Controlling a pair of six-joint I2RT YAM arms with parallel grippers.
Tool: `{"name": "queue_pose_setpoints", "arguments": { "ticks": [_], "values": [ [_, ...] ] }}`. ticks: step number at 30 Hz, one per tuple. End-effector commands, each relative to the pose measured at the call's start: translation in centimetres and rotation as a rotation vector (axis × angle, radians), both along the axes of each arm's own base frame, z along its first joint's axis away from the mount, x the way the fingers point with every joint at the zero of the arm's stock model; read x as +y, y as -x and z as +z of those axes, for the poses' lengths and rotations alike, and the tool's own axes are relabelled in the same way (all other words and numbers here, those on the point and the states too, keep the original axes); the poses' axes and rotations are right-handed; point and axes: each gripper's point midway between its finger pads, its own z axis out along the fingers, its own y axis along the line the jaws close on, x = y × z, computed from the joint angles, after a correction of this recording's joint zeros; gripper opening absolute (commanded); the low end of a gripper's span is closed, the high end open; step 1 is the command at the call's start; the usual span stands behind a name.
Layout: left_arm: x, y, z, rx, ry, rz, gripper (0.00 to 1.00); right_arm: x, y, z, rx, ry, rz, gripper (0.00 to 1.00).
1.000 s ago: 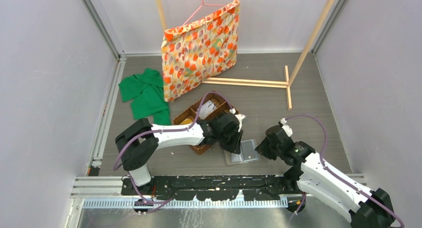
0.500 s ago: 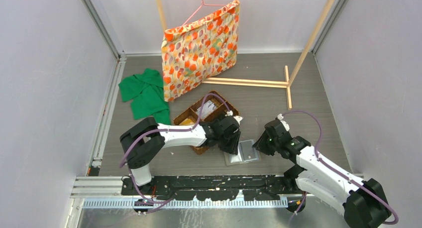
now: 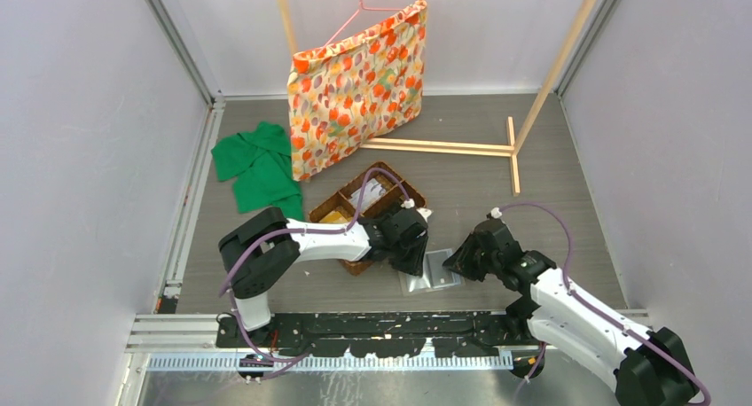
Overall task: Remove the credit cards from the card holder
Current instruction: Remove the credit card from the card holder.
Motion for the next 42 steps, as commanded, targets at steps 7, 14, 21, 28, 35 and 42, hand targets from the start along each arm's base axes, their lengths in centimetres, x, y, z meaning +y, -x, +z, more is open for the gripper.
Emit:
{"name": "queue_pose_setpoints", "arguments": {
  "ticks": [7,14,21,28,35,42],
  "values": [
    [0.1,-0.5,-0.3,-0.034,-0.023,-0.002,0.15,-1.4,-0.2,1.1,-0.031,0.076,-0.007,0.28],
    [-0.1,-0.2,0.1,-0.026,-0.006,-0.007,0.15,-0.8,-0.5,0.3,-0.009,0.072,0.009,0.28],
    [-0.3,-0.1,-0.1,-0.014,-0.006,-0.013,0.15,-0.3,-0.5,0.3,-0.006,0.056,0.027,0.28],
    [-0.5,-0.1,-0.2,-0.010,-0.007,-0.019,0.15,0.5,-0.3,1.6,-0.037,-0.001,0.054,0.26],
    [-0.4,-0.2,-0.3,-0.010,-0.015,-0.019,0.15,1.4,0.5,2.8,-0.058,-0.053,0.126,0.24],
    [-0.1,-0.3,0.5,-0.027,-0.016,-0.016,0.15,2.4,0.8,3.8,-0.077,-0.094,0.184,0.23]
  ]
}}
